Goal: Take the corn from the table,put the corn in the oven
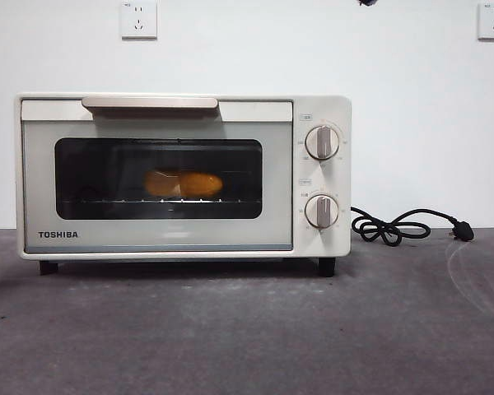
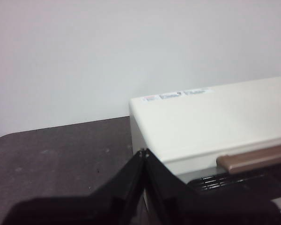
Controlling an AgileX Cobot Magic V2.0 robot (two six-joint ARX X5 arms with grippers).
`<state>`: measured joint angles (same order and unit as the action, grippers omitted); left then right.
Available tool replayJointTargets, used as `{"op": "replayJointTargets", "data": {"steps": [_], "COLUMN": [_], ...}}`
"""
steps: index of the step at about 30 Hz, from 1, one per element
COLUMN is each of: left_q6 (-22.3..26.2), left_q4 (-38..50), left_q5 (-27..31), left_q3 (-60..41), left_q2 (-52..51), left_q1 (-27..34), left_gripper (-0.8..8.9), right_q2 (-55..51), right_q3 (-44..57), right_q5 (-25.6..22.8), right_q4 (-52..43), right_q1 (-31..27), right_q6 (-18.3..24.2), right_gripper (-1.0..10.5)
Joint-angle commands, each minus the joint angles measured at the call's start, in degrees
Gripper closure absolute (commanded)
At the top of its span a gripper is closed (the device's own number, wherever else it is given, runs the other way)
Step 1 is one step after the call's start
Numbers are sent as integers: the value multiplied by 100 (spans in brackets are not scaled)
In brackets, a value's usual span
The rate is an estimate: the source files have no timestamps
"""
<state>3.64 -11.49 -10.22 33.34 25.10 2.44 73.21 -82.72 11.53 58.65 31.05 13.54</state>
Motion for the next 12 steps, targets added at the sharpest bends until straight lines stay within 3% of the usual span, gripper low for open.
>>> {"op": "replayJointTargets", "data": {"steps": [1,6,12], "left_q6": [109,111,114], "left_q4": [396,1073,1119], "left_q5": [-26,-24,-22], "left_q3": [-656,-1878,-2798], "left_q2": [-343,-1167,-2017], "left_q1": [-72,-195,-299], "left_gripper": [817,817,817], "right_q2": [2,2,2], "right_q3": [26,26,26], "right_q5": [-2,-2,-2], "right_q4": [-37,-37,-37], "right_q1": [-2,-2,-2], "right_q6": [33,33,33], "right_gripper": [958,958,958]}}
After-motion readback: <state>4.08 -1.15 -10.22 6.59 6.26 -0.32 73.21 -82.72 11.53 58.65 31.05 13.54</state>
